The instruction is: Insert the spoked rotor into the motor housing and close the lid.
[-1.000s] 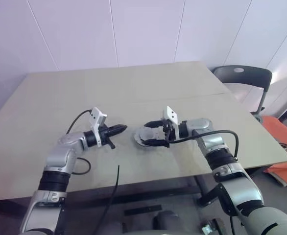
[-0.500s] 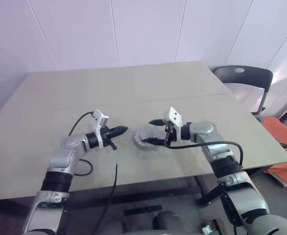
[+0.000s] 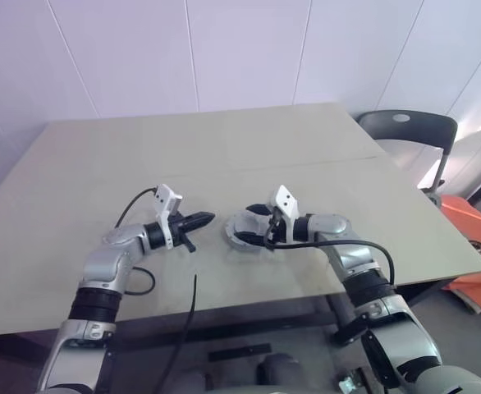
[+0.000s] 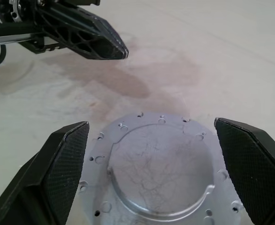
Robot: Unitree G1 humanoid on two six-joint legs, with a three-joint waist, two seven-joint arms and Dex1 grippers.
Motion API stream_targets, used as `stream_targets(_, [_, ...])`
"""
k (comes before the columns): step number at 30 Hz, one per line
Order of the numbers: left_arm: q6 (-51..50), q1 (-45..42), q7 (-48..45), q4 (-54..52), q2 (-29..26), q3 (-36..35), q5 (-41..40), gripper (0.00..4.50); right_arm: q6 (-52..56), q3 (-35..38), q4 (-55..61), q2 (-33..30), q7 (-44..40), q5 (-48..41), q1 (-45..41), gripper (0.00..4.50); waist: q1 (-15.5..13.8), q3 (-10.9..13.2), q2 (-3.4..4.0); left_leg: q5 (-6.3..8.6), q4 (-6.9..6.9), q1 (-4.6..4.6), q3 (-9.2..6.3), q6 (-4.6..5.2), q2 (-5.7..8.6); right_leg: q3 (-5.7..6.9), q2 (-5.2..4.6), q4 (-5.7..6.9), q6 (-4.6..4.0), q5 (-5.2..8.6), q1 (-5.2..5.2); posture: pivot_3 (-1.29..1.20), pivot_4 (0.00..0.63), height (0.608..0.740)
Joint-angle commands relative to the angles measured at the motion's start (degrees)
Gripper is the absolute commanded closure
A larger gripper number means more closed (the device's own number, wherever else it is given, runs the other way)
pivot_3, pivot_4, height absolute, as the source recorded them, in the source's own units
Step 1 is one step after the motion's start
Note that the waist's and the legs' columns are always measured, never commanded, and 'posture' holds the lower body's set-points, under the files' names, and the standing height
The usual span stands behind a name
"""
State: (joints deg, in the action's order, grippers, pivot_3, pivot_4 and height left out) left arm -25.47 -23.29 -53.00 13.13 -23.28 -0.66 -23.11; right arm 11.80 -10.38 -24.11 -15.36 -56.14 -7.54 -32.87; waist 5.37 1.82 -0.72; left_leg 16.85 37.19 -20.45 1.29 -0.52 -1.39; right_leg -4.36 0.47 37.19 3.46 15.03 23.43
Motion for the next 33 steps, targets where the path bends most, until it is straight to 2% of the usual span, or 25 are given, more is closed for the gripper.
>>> stream_targets(1, [0.47,-0.76,-0.35,-1.18,-0.54,-0.32,-0.09,4.50,-1.59,0.09,-0.22,0.01,0.22,0.17,-1.93,0.03,0.01,0.00,0.00,0.00,0.00,0.01,0.00,0.00,0.00,0.00,0.00,0.01,0.00,0.00,0.00,0.00,0.000,0.740])
stream_targets(18, [0.32,-0.25,0.32,-2.02,-0.74,-0.60,-0.19,4.50,-7.62,-1.14,-14.74,1.71,0.11,2.96,-5.05,0.03,0.13,-0.02,-0.03,0.00,0.04,0.12,0.00,0.00,0.00,0.00,0.01,0.06,0.00,0.00,-0.10,0.00,0.000,0.740])
stream_targets(24, [0.35,0.33,0.78,-2.51,-0.91,-0.82,-0.26,4.50,-8.94,-1.21,-16.52,1.74,-0.38,3.15,-5.51,0.03,0.10,-0.03,-0.04,0.00,0.06,0.13,-0.01,0.00,0.00,0.00,-0.02,0.07,0.00,0.00,-0.13,0.00,0.000,0.740])
stream_targets(27, [0.43,0.33,0.85,-2.45,-0.91,-0.85,-0.26,4.50,-9.49,-1.07,-17.40,1.58,-0.49,3.21,-5.78,0.64,0.10,-0.03,-0.04,0.00,0.09,0.14,-0.02,0.00,0.00,0.00,-0.03,0.08,0.00,0.00,-0.14,0.00,0.000,0.740])
stream_targets(29, [0.47,0.29,0.91,-2.41,-0.84,-0.83,-0.24,4.50,-9.64,-1.04,-17.60,1.43,-0.50,3.28,-5.85,1.23,0.09,-0.03,-0.04,0.00,0.11,0.14,-0.02,0.00,0.00,0.00,-0.03,0.10,0.00,-0.01,-0.15,0.00,0.000,0.740])
stream_targets(33, [0.60,0.07,0.92,-2.15,-0.74,-0.75,-0.17,4.50,-9.42,-1.42,-17.62,1.20,-1.14,3.56,-5.83,1.26,0.09,-0.03,-0.04,0.00,0.17,0.16,-0.02,0.00,0.00,0.00,-0.04,0.11,0.01,-0.01,-0.19,0.00,0.000,0.740])
